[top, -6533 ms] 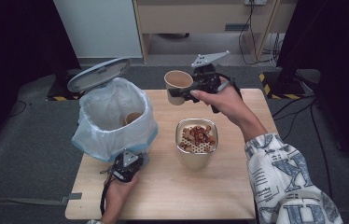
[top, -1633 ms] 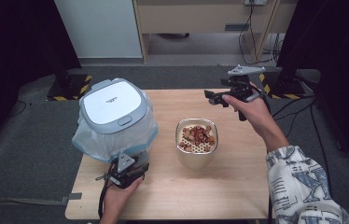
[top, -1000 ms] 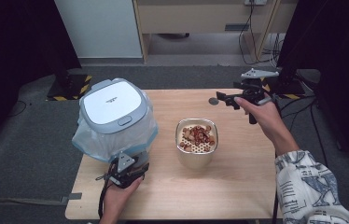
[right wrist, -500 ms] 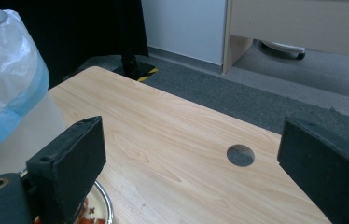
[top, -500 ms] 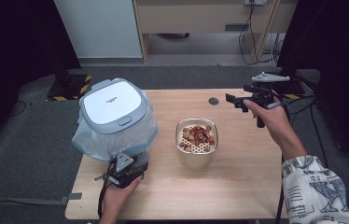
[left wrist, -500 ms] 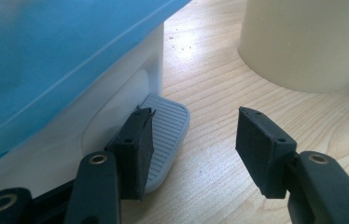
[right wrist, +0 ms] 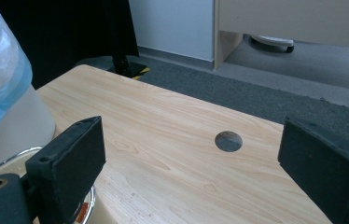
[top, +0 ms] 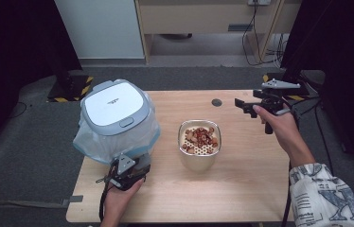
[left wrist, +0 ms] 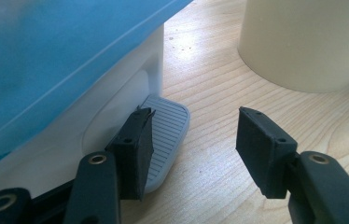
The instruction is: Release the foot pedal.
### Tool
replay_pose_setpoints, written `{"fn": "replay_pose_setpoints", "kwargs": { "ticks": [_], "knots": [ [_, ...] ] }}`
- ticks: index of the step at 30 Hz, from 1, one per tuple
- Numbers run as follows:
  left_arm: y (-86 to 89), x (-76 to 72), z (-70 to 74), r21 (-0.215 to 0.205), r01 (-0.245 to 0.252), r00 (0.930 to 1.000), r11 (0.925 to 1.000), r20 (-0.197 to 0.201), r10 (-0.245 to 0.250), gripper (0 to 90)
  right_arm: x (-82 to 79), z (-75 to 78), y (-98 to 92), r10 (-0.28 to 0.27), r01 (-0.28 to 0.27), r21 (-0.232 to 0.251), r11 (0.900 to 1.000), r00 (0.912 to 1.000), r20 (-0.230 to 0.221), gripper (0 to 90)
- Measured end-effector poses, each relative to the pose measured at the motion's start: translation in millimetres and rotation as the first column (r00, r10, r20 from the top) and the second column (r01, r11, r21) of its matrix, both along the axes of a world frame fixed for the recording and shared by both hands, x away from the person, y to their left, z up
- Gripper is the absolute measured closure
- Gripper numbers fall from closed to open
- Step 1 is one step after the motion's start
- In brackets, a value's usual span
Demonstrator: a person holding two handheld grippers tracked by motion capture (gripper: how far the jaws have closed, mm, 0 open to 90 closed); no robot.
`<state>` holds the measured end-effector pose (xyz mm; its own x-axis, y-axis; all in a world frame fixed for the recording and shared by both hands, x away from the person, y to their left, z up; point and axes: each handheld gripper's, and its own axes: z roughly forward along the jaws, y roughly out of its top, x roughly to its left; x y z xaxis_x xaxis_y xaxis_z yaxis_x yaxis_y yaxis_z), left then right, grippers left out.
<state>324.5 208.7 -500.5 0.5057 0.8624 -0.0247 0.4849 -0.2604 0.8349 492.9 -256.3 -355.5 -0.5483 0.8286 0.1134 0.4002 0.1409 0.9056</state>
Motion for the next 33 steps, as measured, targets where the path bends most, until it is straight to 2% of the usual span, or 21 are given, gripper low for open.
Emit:
{"fn": "replay_pose_setpoints", "kwargs": {
  "ticks": [7, 13, 21, 33],
  "knots": [
    [0.6, 0.0, 0.4, -0.003, -0.002, 1.0000, 1.0000, 0.002, 0.002, 44.0, -3.7, -8.2, -0.4, -0.014, 0.014, -0.002, 1.000, 0.9998, -0.010, 7.5],
    [1.2, -0.3, 0.8, -0.007, 0.000, 1.0000, 1.0000, 0.000, 0.000, 42.1, -11.6, -21.2, 0.5, -0.031, 0.030, -0.020, 0.999, 0.9993, -0.020, 7.6],
    [1.1, 0.1, 0.7, -0.008, 0.001, 1.0000, 1.0000, -0.003, -0.001, 39.1, -24.0, -46.3, -2.7, -0.072, 0.070, -0.044, 0.997, 0.9962, -0.049, 8.0],
    [-0.1, 0.8, -0.5, -0.002, 0.008, 0.9999, 1.0000, -0.008, -0.008, 37.5, -42.6, -84.2, -7.8, -0.100, 0.094, -0.067, 0.993, 0.9901, -0.098, 8.3]
  ]
}}
